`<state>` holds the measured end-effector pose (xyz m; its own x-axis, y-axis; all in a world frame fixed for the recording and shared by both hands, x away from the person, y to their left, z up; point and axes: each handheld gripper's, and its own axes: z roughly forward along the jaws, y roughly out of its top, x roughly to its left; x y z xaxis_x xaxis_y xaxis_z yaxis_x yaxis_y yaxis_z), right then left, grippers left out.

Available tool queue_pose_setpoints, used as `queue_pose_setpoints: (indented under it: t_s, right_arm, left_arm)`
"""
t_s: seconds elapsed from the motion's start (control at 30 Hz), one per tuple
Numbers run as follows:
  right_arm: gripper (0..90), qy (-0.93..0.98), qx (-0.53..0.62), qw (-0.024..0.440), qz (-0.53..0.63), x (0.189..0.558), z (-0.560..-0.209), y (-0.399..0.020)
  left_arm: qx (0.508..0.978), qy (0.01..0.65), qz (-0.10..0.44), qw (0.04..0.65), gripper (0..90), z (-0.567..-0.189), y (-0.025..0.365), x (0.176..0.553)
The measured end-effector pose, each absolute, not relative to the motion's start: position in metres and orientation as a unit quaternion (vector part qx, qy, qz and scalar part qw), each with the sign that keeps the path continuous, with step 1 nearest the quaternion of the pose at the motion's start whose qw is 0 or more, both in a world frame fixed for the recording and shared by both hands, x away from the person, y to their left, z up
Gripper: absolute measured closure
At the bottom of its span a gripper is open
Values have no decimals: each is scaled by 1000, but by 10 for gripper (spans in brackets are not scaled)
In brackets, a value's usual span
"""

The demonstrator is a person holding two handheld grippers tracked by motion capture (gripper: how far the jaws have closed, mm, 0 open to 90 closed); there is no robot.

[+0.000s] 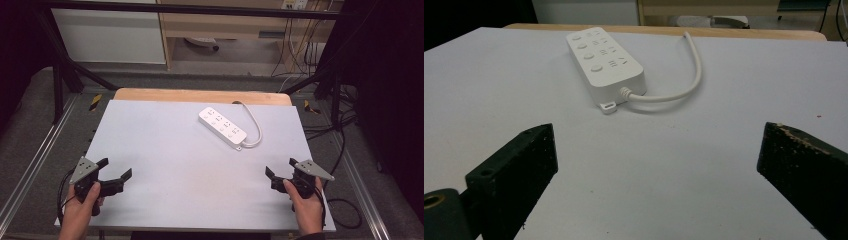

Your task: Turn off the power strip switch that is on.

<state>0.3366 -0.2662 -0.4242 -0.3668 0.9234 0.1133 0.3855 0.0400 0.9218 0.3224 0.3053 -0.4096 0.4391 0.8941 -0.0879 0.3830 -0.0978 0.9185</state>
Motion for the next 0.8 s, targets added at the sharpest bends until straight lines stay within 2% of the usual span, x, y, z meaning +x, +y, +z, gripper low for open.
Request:
queue_pose_setpoints:
  t_s: [0.47, 0.8]
  right_arm:
    - [38, 675, 473, 264, 500, 344, -407, -253]
    - [52, 683, 459, 279, 495, 384, -376, -228]
  left_arm:
    - [700, 459, 258, 482, 44, -412, 301, 322]
    - [700, 462, 255, 481, 44, -413, 301, 323]
